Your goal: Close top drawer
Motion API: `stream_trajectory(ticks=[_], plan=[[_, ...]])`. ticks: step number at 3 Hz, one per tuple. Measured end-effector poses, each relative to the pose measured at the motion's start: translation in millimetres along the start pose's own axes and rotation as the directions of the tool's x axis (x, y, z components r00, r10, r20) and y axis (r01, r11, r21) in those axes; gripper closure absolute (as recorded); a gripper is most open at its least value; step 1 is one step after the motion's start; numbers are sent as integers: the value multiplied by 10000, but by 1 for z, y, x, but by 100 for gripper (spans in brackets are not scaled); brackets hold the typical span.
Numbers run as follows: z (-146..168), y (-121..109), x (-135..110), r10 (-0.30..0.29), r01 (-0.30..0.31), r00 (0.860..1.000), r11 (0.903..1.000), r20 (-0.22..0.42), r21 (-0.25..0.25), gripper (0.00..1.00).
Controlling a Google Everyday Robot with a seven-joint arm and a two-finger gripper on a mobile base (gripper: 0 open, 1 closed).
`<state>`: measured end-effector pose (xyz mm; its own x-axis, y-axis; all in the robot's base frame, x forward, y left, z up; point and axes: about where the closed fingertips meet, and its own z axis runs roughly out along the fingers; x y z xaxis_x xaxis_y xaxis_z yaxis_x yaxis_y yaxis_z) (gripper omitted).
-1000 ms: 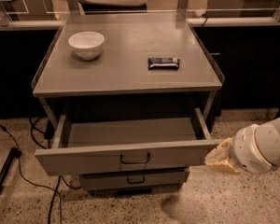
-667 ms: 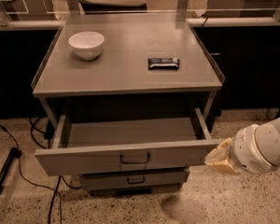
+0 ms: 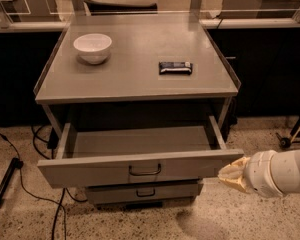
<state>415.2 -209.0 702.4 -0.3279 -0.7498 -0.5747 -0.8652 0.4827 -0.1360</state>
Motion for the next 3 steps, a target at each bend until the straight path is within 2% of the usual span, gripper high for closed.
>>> stream_trajectory(ticks=[1,2,3], plan=[[25,-9,3,-63,42,9981,9994,611,332,100],[51,-16,1,-406,339,9902,9981,1338,519,100],[51,-16,1,-410,343,9902,9981,1337,521,100]])
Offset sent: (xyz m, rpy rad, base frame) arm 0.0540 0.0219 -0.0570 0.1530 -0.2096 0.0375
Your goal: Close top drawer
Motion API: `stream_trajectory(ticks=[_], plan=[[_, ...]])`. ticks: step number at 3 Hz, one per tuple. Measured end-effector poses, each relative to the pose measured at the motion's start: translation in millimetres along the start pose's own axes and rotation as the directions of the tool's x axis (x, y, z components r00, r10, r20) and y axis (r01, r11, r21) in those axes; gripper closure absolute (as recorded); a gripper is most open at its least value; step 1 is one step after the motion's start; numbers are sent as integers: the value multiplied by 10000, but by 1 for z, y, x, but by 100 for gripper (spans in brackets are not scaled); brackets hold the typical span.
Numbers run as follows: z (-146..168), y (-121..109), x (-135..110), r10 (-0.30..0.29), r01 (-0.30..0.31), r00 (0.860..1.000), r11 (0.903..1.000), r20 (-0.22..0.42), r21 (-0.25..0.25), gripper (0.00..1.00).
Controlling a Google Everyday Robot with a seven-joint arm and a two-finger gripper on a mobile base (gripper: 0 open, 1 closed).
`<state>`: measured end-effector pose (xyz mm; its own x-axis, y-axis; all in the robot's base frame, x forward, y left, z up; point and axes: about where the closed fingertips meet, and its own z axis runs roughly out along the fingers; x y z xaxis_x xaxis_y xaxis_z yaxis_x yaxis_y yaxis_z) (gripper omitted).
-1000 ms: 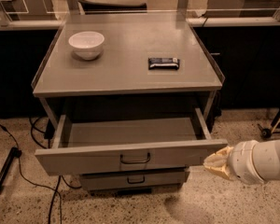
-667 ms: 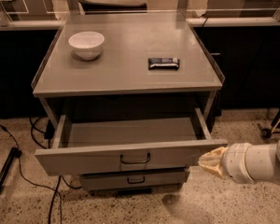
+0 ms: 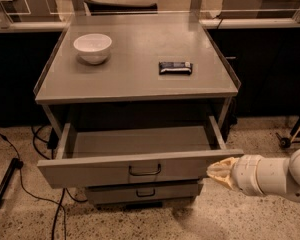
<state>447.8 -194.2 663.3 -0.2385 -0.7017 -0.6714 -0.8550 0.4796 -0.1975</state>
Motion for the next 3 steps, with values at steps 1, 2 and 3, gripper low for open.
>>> stream_trajectory(ticks=[1,2,3], plan=[[9,0,3,-355,357,9993,9992,-110,160,100],[29,-3,7,-1007,1011,9949,9938,-107,464,100],[55,-15,5,-2065,2044,9784,9737,112,1010,100]])
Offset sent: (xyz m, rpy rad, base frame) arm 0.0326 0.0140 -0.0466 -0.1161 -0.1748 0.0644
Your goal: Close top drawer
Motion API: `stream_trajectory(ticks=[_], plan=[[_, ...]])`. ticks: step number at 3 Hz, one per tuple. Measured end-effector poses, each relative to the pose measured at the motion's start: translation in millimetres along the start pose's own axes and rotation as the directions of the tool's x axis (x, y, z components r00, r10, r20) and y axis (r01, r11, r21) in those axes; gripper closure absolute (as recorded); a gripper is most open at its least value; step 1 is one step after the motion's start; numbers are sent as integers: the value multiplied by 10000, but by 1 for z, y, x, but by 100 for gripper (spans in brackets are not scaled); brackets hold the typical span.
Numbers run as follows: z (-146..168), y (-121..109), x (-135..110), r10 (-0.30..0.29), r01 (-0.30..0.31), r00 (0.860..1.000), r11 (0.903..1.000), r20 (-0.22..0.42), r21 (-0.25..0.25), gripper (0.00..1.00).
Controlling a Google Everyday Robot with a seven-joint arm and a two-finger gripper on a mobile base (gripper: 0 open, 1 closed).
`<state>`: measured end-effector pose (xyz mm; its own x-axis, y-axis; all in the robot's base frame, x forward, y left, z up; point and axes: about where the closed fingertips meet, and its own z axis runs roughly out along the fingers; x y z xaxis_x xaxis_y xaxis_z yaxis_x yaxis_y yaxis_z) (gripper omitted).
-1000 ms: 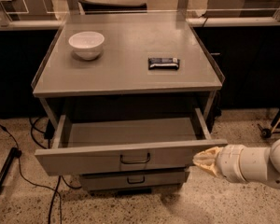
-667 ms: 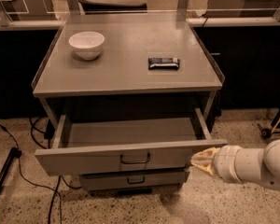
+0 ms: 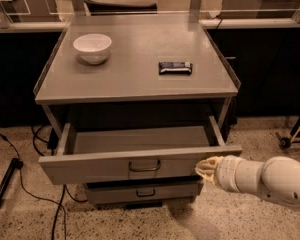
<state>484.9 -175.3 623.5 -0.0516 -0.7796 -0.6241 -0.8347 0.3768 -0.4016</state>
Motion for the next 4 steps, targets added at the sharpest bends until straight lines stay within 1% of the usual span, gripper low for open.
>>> stream_trajectory(ticks=[1,2,3,4], plan=[[17,-10,-5,-867,856,9959,9955,251,397,100],[35,-34,-15,-1521,1475,9874,9845,432,946,100],[46,-51,-24,-1831,1754,9817,9765,522,1249,100],[65,-74,-36,-2060,1968,9769,9709,574,1364,100]])
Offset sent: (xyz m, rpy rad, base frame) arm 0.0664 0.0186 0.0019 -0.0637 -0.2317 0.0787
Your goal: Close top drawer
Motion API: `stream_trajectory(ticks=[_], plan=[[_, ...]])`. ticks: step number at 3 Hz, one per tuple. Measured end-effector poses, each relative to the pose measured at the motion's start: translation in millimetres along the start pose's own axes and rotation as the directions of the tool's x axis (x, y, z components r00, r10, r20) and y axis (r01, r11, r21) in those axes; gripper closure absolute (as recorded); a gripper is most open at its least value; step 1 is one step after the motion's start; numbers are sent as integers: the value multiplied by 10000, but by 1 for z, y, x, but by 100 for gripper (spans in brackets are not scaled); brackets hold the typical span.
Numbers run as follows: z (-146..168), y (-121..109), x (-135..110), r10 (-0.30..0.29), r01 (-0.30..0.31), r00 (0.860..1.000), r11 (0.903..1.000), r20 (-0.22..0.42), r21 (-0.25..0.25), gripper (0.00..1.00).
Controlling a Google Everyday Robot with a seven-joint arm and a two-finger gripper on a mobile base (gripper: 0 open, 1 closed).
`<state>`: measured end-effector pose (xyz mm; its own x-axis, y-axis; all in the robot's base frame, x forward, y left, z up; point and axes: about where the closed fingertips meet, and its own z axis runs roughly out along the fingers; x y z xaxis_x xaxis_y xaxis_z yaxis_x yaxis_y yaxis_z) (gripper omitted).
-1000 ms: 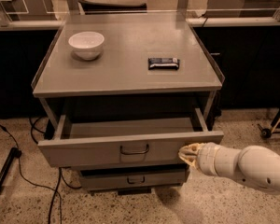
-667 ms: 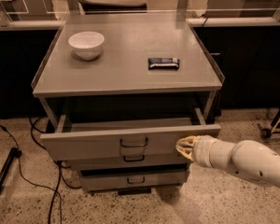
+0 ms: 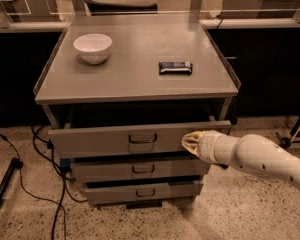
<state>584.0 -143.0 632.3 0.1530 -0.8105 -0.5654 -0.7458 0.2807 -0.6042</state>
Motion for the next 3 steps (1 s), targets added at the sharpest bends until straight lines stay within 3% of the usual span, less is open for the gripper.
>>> stream_trajectory(ticks=[3], plan=[[34,-17,-12,-194,196,9998,9996,110,-215,100]])
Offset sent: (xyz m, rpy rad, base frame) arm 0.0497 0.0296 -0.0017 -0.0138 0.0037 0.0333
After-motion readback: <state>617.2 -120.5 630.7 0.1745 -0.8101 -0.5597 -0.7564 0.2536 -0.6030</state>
